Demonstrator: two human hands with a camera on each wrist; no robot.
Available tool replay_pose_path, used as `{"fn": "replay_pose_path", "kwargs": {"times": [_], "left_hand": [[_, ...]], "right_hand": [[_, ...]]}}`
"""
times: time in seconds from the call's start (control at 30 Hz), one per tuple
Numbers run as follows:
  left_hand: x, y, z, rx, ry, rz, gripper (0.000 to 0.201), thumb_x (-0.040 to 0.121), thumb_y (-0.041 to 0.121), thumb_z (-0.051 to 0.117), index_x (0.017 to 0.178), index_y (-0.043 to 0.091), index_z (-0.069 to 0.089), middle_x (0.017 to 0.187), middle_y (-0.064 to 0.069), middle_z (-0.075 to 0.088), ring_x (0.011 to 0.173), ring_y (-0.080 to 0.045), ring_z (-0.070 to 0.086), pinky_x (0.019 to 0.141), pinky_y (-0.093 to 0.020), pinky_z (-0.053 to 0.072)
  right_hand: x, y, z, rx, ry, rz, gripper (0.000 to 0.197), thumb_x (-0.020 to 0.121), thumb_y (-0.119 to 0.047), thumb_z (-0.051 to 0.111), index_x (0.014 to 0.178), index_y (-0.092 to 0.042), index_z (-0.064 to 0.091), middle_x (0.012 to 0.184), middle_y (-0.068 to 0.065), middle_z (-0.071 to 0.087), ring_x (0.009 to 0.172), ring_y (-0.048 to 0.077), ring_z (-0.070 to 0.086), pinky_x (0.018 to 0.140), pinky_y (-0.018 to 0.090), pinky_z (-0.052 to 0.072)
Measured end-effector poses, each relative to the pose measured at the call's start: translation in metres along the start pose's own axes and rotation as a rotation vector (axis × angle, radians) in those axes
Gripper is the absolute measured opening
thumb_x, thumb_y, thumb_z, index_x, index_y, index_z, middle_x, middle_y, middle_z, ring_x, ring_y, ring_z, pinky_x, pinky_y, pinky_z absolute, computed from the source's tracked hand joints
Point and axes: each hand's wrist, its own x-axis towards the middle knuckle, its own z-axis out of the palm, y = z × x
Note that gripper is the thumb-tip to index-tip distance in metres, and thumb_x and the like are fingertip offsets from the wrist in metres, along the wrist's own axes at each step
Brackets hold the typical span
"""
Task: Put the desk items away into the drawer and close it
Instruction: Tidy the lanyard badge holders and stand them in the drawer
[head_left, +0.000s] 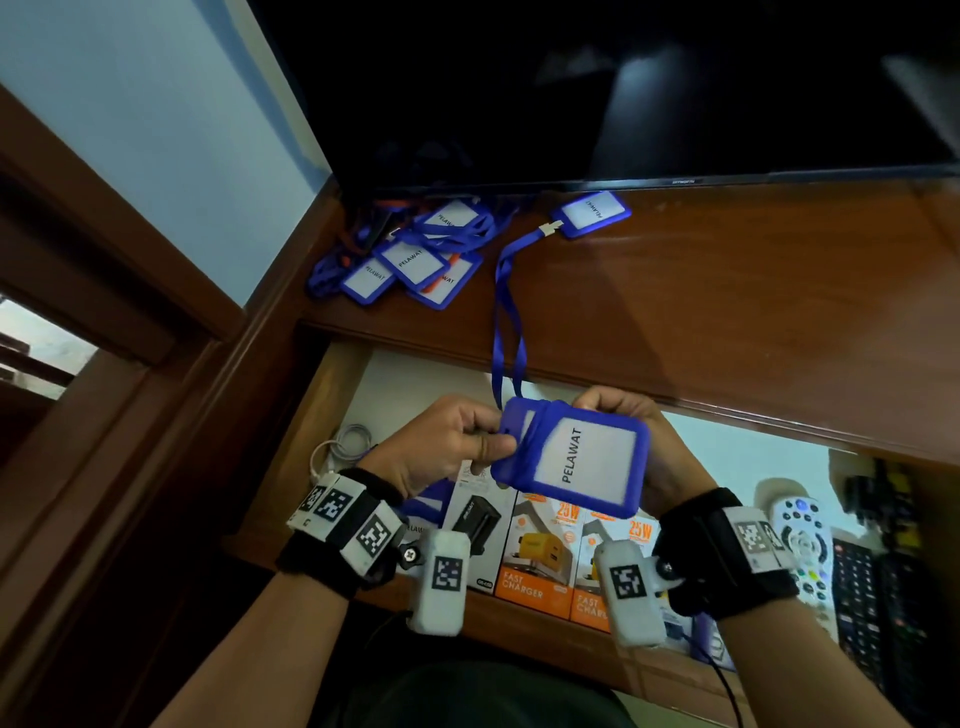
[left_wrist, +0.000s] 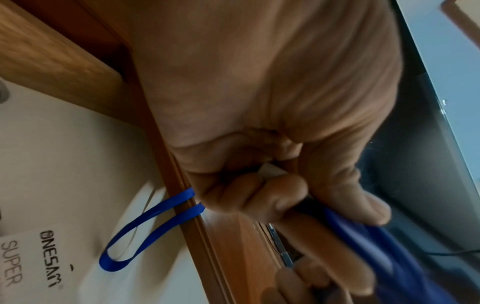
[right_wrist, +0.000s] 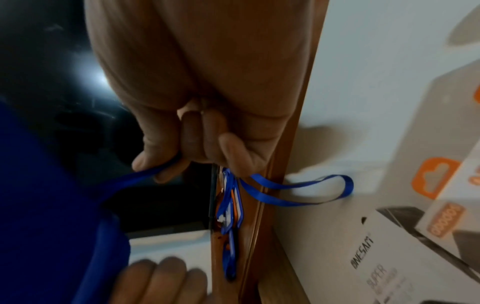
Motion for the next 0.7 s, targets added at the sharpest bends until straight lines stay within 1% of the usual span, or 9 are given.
{"fn": "replay_pose_path", "kwargs": {"times": [0.1, 0.13, 0.2, 0.3, 0.37, 0.43, 0.53, 0.63, 0.7], "left_hand": [[0.003, -0.004, 0.005, -0.125, 0.088, -0.001, 0.028, 0.089, 0.014, 0.059, 0.099, -0.012, 0.062, 0.091, -0.029, 0.063, 0.080, -0.028, 0.055, 0.072, -0.032, 0.046], [0.004, -0.003, 0.009, -0.187, 0.134, 0.003, 0.026, 0.089, 0.015, 0.057, 0.101, -0.007, 0.063, 0.096, -0.024, 0.066, 0.085, -0.029, 0.058, 0.077, -0.035, 0.048], [0.007, -0.003, 0.016, -0.310, 0.183, 0.018, 0.027, 0.088, 0.018, 0.057, 0.104, -0.002, 0.064, 0.101, -0.021, 0.067, 0.094, -0.031, 0.061, 0.087, -0.040, 0.049], [0.011, -0.002, 0.023, -0.447, 0.242, 0.066, 0.038, 0.087, 0.018, 0.054, 0.114, -0.008, 0.059, 0.112, -0.027, 0.058, 0.099, -0.035, 0.057, 0.096, -0.050, 0.044], [0.013, -0.002, 0.026, -0.494, 0.296, 0.108, 0.036, 0.087, 0.017, 0.054, 0.111, -0.008, 0.060, 0.110, -0.024, 0.054, 0.093, -0.031, 0.058, 0.094, -0.049, 0.046], [0.014, -0.006, 0.025, -0.520, 0.326, 0.117, 0.032, 0.089, 0.017, 0.056, 0.109, -0.008, 0.059, 0.093, -0.020, 0.060, 0.078, -0.025, 0.061, 0.077, -0.037, 0.052], [0.013, -0.012, 0.020, -0.580, 0.334, 0.095, 0.042, 0.087, 0.023, 0.051, 0.106, -0.014, 0.056, 0.066, -0.019, 0.059, 0.058, -0.030, 0.059, 0.054, -0.033, 0.052], [0.012, -0.014, 0.011, -0.602, 0.367, 0.076, 0.030, 0.090, 0.019, 0.049, 0.095, -0.008, 0.061, 0.063, -0.017, 0.061, 0.055, -0.026, 0.062, 0.051, -0.030, 0.054], [0.012, -0.018, 0.001, -0.588, 0.412, 0.068, 0.022, 0.094, 0.011, 0.047, 0.093, 0.001, 0.066, 0.076, -0.014, 0.068, 0.067, -0.019, 0.067, 0.064, -0.027, 0.056]], "right_hand": [[0.003, 0.009, 0.014, 0.181, 0.037, 0.019, 0.003, 0.065, -0.004, 0.066, 0.067, -0.002, 0.065, 0.056, 0.009, 0.060, 0.046, 0.015, 0.058, 0.044, 0.021, 0.047], [0.004, 0.012, 0.019, 0.189, 0.038, -0.013, 0.003, 0.074, -0.002, 0.061, 0.074, -0.001, 0.064, 0.058, 0.009, 0.060, 0.046, 0.013, 0.055, 0.045, 0.023, 0.045], [0.007, 0.016, 0.028, 0.125, 0.067, -0.051, 0.016, 0.089, -0.002, 0.049, 0.078, -0.008, 0.058, 0.054, 0.000, 0.056, 0.042, 0.008, 0.043, 0.048, 0.024, 0.033], [0.011, 0.017, 0.040, 0.154, 0.118, -0.033, 0.022, 0.082, 0.007, 0.043, 0.076, -0.009, 0.056, 0.049, -0.001, 0.050, 0.039, 0.008, 0.036, 0.051, 0.026, 0.028], [0.013, 0.018, 0.044, 0.199, 0.128, -0.006, 0.021, 0.078, 0.009, 0.043, 0.073, -0.007, 0.056, 0.047, 0.003, 0.047, 0.038, 0.011, 0.034, 0.049, 0.025, 0.031], [0.016, 0.023, 0.047, 0.206, 0.119, 0.021, 0.029, 0.082, 0.010, 0.041, 0.069, -0.007, 0.059, 0.046, 0.006, 0.048, 0.037, 0.013, 0.034, 0.048, 0.024, 0.035], [0.021, 0.027, 0.053, 0.238, 0.058, 0.049, 0.020, 0.077, 0.003, 0.051, 0.067, -0.009, 0.064, 0.048, 0.008, 0.049, 0.038, 0.014, 0.035, 0.046, 0.024, 0.038], [0.027, 0.033, 0.057, 0.245, 0.009, 0.082, 0.012, 0.074, -0.005, 0.054, 0.071, -0.008, 0.065, 0.051, 0.010, 0.049, 0.038, 0.014, 0.035, 0.046, 0.024, 0.038], [0.032, 0.036, 0.058, 0.216, -0.017, 0.117, 0.009, 0.077, -0.008, 0.055, 0.077, -0.004, 0.062, 0.054, 0.011, 0.050, 0.040, 0.015, 0.036, 0.047, 0.024, 0.038]]}}
